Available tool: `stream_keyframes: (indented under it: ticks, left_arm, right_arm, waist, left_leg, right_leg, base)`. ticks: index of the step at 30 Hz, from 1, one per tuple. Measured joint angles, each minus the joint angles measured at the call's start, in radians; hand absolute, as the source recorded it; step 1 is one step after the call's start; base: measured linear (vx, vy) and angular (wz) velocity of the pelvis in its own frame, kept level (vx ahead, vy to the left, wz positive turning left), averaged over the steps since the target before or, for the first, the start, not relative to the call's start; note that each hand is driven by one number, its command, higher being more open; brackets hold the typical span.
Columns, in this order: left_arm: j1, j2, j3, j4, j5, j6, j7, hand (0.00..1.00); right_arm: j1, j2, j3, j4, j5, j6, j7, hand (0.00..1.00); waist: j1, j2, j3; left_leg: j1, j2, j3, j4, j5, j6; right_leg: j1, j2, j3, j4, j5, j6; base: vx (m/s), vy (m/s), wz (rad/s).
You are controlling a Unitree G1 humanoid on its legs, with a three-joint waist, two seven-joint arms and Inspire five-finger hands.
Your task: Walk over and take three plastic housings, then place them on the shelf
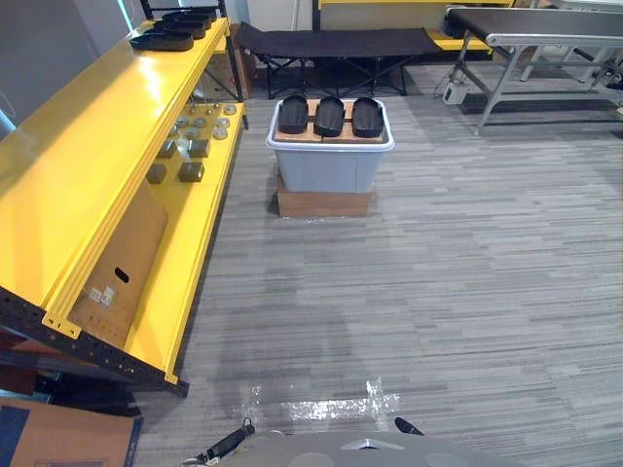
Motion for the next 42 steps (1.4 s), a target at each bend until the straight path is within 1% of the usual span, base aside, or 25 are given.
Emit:
stream_keyframes:
  ticks: [1, 3, 5, 6, 9, 14, 17, 20, 21, 22, 24, 28, 31, 37, 41, 42]
  left_arm:
    - [-0.013, -0.007, -0.005, 0.001, 0.003, 0.000, 0.000, 1.00]
    - [-0.026, -0.008, -0.014, 0.009, 0.008, -0.019, -0.017, 1.00]
    - [-0.028, -0.007, -0.016, 0.007, 0.007, -0.052, -0.020, 1.00]
    - [-0.035, -0.007, -0.017, 0.007, 0.006, -0.081, -0.016, 1.00]
    - [-0.031, -0.005, -0.020, 0.007, -0.008, -0.122, -0.008, 1.00]
    - [-0.031, -0.008, -0.041, -0.015, -0.040, -0.191, -0.010, 1.00]
    - [-0.035, -0.018, -0.041, -0.030, -0.046, -0.219, -0.012, 1.00]
    - [-0.035, -0.037, -0.044, -0.046, -0.045, -0.227, -0.029, 1.00]
    - [-0.037, -0.042, -0.046, -0.051, -0.046, -0.233, -0.040, 1.00]
    - [-0.037, -0.044, -0.046, -0.052, -0.046, -0.233, -0.045, 1.00]
    - [-0.040, -0.048, -0.055, -0.052, -0.046, -0.234, -0.052, 1.00]
    - [-0.043, -0.049, -0.075, -0.051, -0.062, -0.233, -0.048, 1.00]
    - [-0.040, -0.053, -0.075, -0.050, -0.089, -0.234, -0.039, 1.00]
    - [-0.036, -0.057, -0.074, -0.049, -0.089, -0.235, -0.021, 1.00]
    - [-0.035, -0.055, -0.073, -0.048, -0.088, -0.241, -0.023, 1.00]
    - [-0.033, -0.055, -0.073, -0.048, -0.088, -0.253, -0.030, 1.00]
  right_arm:
    - [-0.008, 0.002, -0.001, -0.001, -0.008, -0.013, 0.002, 1.00]
    - [-0.025, 0.003, -0.002, -0.001, -0.040, -0.032, 0.003, 1.00]
    - [-0.032, 0.008, -0.003, -0.001, -0.075, -0.060, 0.001, 1.00]
    - [-0.037, 0.011, -0.002, -0.001, -0.077, -0.078, 0.001, 1.00]
    - [-0.055, 0.018, 0.001, -0.001, -0.076, -0.107, 0.000, 1.00]
    - [-0.082, 0.026, 0.030, -0.024, -0.074, -0.156, 0.001, 1.00]
    - [-0.103, 0.028, 0.037, -0.039, -0.073, -0.171, 0.003, 1.00]
    - [-0.103, 0.029, 0.037, -0.062, -0.073, -0.188, 0.009, 1.00]
    - [-0.104, 0.030, 0.037, -0.062, -0.071, -0.195, 0.012, 1.00]
    - [-0.105, 0.030, 0.037, -0.062, -0.071, -0.196, 0.012, 1.00]
    - [-0.106, 0.032, 0.037, -0.062, -0.070, -0.196, 0.016, 1.00]
    - [-0.094, 0.045, 0.038, -0.061, -0.069, -0.199, 0.021, 1.00]
    - [-0.093, 0.055, 0.040, -0.061, -0.069, -0.206, 0.023, 1.00]
    - [-0.085, 0.055, 0.050, -0.060, -0.068, -0.218, 0.022, 1.00]
    - [-0.079, 0.056, 0.062, -0.057, -0.070, -0.224, 0.022, 1.00]
    - [-0.079, 0.055, 0.062, -0.056, -0.070, -0.224, 0.021, 1.00]
  waist:
    - [-0.002, 0.002, -0.001]
    - [-0.001, -0.004, 0.002]
    - [0.000, -0.009, 0.002]
    - [0.001, -0.011, 0.004]
    - [0.000, -0.018, 0.009]
    - [0.002, -0.019, 0.009]
    - [0.001, -0.018, 0.009]
    - [0.000, -0.018, 0.009]
    - [0.000, -0.018, 0.009]
    - [0.000, -0.018, 0.009]
    - [-0.002, -0.016, 0.009]
    - [-0.004, -0.015, 0.009]
    - [-0.003, -0.015, 0.009]
    - [-0.003, -0.016, 0.009]
    - [-0.002, -0.022, 0.010]
    - [0.000, -0.024, 0.010]
  left_leg:
    - [0.013, -0.002, 0.001, -0.012, 0.001, -0.001]
    - [0.023, -0.006, 0.000, -0.027, 0.004, -0.004]
    - [0.028, -0.012, -0.002, -0.044, 0.010, -0.007]
    - [0.029, -0.014, -0.002, -0.054, 0.014, -0.005]
    - [0.029, -0.016, -0.001, -0.075, 0.025, -0.004]
    - [0.027, -0.020, -0.001, -0.084, 0.027, -0.004]
    - [0.028, -0.020, -0.002, -0.084, 0.028, -0.004]
    - [0.028, -0.019, -0.002, -0.085, 0.028, -0.004]
    - [0.029, -0.019, -0.002, -0.085, 0.028, -0.004]
    - [0.030, -0.019, -0.002, -0.084, 0.028, -0.005]
    - [0.037, -0.017, -0.003, -0.085, 0.028, -0.005]
    - [0.044, -0.018, -0.001, -0.088, 0.028, -0.005]
    - [0.046, -0.020, -0.004, -0.099, 0.036, -0.006]
    - [0.058, -0.029, -0.008, -0.107, 0.042, -0.005]
    - [0.068, -0.037, -0.007, -0.107, 0.041, -0.005]
    - [0.066, -0.039, -0.006, -0.107, 0.039, -0.003]
  right_leg:
    - [0.007, -0.001, -0.004, 0.000, -0.001, 0.002]
    - [0.010, -0.005, -0.014, 0.000, -0.004, 0.011]
    - [0.011, -0.010, -0.024, 0.000, -0.012, 0.023]
    - [0.007, -0.012, -0.025, 0.000, -0.013, 0.024]
    - [-0.004, -0.013, -0.025, 0.000, -0.011, 0.035]
    - [-0.011, -0.016, -0.027, 0.002, -0.011, 0.036]
    - [-0.012, -0.016, -0.028, 0.005, -0.013, 0.043]
    - [-0.012, -0.016, -0.029, 0.007, -0.013, 0.044]
    - [-0.012, -0.016, -0.029, 0.009, -0.016, 0.049]
    - [-0.012, -0.017, -0.029, 0.012, -0.019, 0.056]
    - [-0.011, -0.017, -0.032, 0.022, -0.020, 0.058]
    - [-0.005, -0.018, -0.035, 0.022, -0.020, 0.057]
    - [-0.006, -0.020, -0.039, 0.022, -0.020, 0.057]
    - [0.002, -0.028, -0.045, 0.022, -0.020, 0.056]
    - [0.012, -0.036, -0.044, 0.025, -0.019, 0.055]
    - [-0.003, -0.042, -0.044, 0.050, -0.028, 0.044]
  base:
    - [0.04, 0.033, -0.01]
    - [0.04, 0.034, 0.04]
    - [0.01, 0.020, 0.10]
    - [0.01, 0.021, 0.03]
    - [0.00, 0.000, 0.00]
    - [0.00, 0.000, 0.00]
    - [0.00, 0.000, 0.00]
    - [0.00, 0.000, 0.00]
    - [0.00, 0.000, 0.00]
    - [0.00, 0.000, 0.00]
    - [0.00, 0.000, 0.00]
    - [-0.04, -0.004, -0.01]
    - [-0.05, -0.008, 0.03]
    - [-0.03, -0.002, 0.02]
    - [-0.05, 0.016, 0.00]
    - [-0.08, 0.019, -0.05]
